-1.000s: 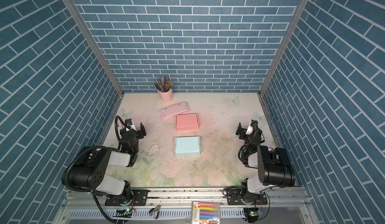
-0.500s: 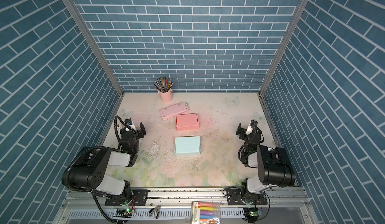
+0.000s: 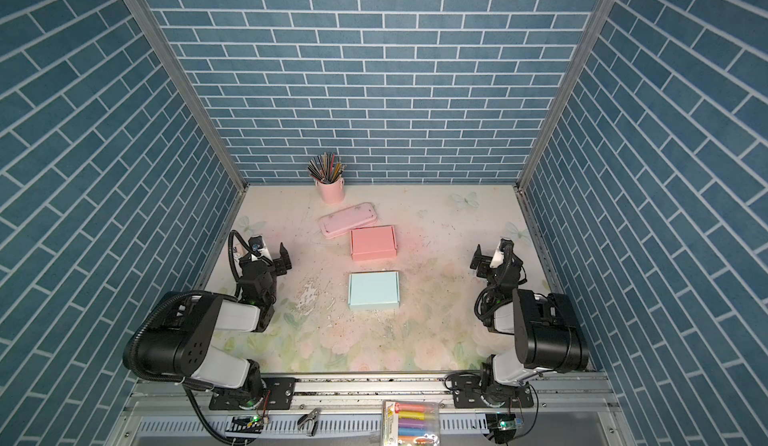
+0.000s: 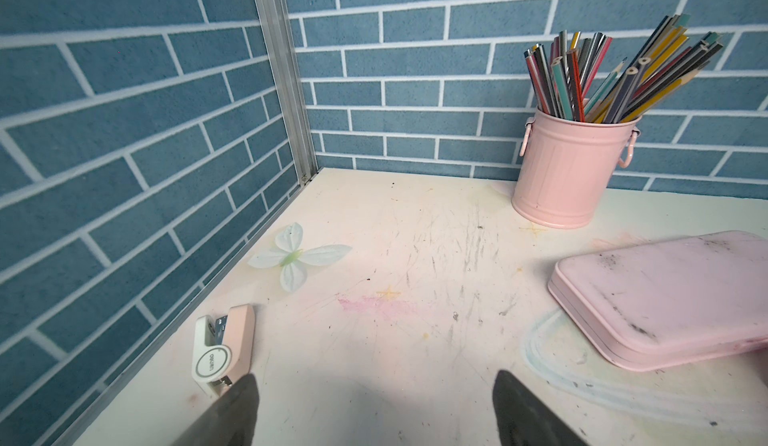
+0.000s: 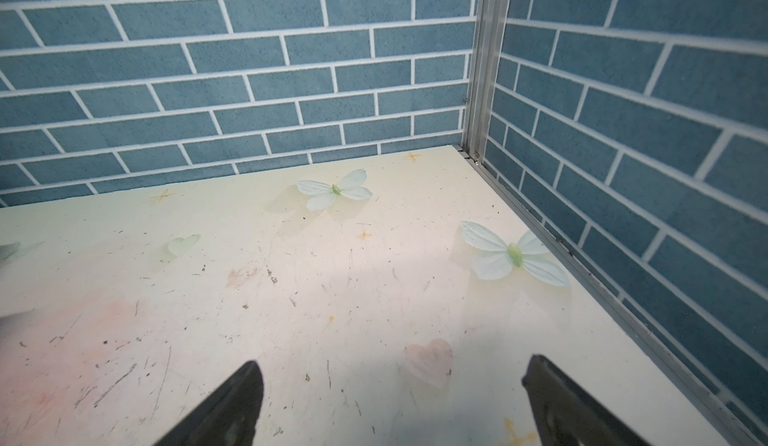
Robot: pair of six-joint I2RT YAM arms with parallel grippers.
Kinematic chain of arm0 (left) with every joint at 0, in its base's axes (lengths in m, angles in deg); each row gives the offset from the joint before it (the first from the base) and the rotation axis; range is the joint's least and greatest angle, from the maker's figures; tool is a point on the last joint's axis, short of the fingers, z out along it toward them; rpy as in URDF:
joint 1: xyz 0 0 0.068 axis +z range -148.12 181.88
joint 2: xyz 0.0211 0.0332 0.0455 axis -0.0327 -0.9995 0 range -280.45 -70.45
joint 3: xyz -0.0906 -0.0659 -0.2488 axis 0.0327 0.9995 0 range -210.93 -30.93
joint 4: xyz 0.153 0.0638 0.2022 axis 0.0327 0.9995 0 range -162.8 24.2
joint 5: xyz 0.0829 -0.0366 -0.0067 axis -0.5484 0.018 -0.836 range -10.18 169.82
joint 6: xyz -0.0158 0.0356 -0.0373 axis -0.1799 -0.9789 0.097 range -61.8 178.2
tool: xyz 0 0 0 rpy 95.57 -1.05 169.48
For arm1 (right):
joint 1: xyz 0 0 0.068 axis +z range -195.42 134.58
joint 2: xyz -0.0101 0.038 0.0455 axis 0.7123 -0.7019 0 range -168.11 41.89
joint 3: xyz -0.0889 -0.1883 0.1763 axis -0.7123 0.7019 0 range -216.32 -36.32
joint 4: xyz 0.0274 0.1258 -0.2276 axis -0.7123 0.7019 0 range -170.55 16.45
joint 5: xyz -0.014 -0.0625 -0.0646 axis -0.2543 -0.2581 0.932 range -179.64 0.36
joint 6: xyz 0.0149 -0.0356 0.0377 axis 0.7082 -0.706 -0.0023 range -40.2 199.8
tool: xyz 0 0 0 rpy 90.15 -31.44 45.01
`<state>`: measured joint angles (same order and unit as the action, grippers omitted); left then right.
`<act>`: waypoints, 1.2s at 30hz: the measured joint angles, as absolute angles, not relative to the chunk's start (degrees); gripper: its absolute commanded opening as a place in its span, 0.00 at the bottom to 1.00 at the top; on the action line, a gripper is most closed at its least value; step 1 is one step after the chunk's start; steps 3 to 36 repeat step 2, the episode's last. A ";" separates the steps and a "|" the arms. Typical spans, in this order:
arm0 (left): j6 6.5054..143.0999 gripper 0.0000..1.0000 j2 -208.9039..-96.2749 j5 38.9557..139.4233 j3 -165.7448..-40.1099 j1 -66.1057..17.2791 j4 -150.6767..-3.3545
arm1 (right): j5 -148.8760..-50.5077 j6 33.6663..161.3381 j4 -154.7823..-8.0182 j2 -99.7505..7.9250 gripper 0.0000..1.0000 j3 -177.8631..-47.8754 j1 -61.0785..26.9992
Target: Fold the paper box
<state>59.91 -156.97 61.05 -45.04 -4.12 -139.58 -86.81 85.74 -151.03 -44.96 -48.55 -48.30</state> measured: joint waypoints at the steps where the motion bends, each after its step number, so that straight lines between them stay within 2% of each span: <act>1: 59.91 0.88 -156.97 61.03 -45.04 -4.12 -139.58 | -86.81 85.74 -151.03 -44.96 0.98 -48.55 -48.30; 36: 59.91 0.88 -156.97 61.05 -45.04 -4.12 -139.58 | -86.81 85.74 -151.03 -44.96 0.98 -48.55 -48.30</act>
